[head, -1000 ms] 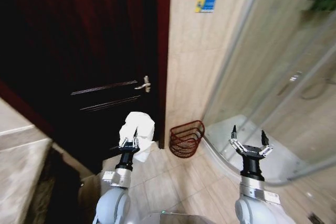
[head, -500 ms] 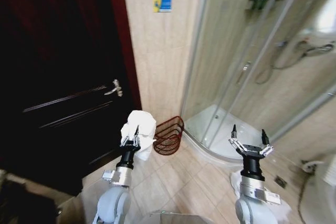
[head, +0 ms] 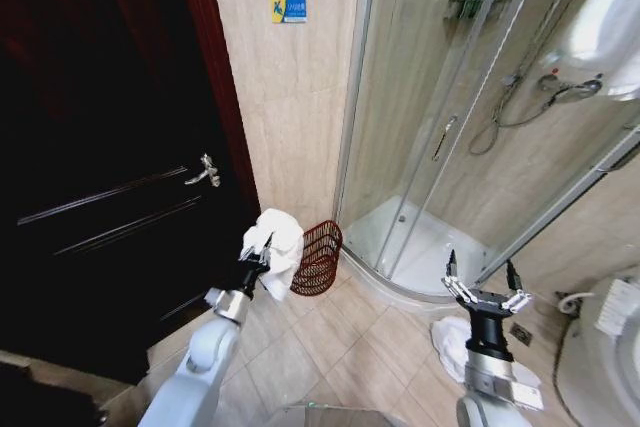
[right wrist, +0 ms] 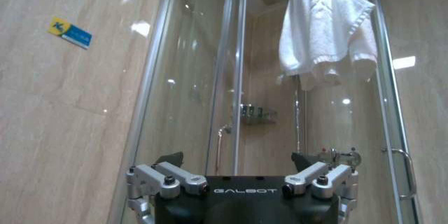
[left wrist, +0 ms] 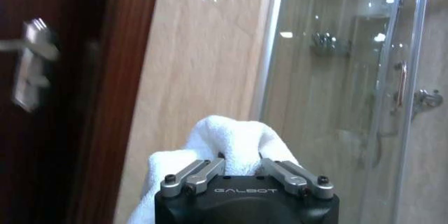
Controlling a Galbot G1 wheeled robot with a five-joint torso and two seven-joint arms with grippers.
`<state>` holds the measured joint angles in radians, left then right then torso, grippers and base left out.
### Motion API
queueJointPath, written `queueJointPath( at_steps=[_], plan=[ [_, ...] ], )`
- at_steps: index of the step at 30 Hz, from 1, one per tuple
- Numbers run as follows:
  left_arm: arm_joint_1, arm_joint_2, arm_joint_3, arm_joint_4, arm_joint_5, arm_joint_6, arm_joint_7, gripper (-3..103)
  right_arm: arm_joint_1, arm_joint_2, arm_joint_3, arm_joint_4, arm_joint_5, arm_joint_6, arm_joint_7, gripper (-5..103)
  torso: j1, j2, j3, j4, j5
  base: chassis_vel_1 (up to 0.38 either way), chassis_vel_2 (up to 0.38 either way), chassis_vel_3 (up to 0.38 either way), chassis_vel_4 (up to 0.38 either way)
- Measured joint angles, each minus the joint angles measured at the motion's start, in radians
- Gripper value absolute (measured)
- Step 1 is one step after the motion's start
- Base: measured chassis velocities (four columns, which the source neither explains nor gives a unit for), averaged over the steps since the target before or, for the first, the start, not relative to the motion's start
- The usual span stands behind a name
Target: Discard the used towel into the hamper.
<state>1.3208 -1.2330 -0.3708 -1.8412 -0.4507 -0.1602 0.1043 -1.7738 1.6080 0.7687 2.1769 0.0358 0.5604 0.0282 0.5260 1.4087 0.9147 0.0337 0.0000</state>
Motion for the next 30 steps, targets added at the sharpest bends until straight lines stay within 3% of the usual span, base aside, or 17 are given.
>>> queueJointPath(
  at_steps=[6,12,24,30],
  plan=[
    [-0.178,0.023,0.155,0.169,-0.051,0.02,-0.014,9,-0.014,0.0,0.0,-0.004,-0.038,0.028,-0.003,100,0.0,0.0,0.0,0.0,-0.0001,0.0,0.0,0.0,0.0],
    [-0.385,-0.004,0.309,0.359,-0.068,0.021,-0.04,9,-0.012,0.0,0.002,-0.013,-0.056,0.055,0.0,100,0.0,0.0,0.0,-0.0004,0.0001,0.0,0.0,0.0,0.0],
    [-0.542,-0.063,0.396,0.638,-0.069,-0.039,-0.035,9,-0.056,0.0,0.001,0.012,-0.051,0.13,0.012,100,0.0,0.0,0.0,-0.0001,0.0001,0.0,0.0,0.0,0.0],
    [-0.562,-0.073,0.4,0.686,-0.065,-0.05,-0.043,9,-0.097,0.0,-0.008,0.032,-0.049,0.152,0.014,100,0.0,0.0,0.0,-0.0001,0.0,0.0,0.0,0.0,0.0]
  ],
)
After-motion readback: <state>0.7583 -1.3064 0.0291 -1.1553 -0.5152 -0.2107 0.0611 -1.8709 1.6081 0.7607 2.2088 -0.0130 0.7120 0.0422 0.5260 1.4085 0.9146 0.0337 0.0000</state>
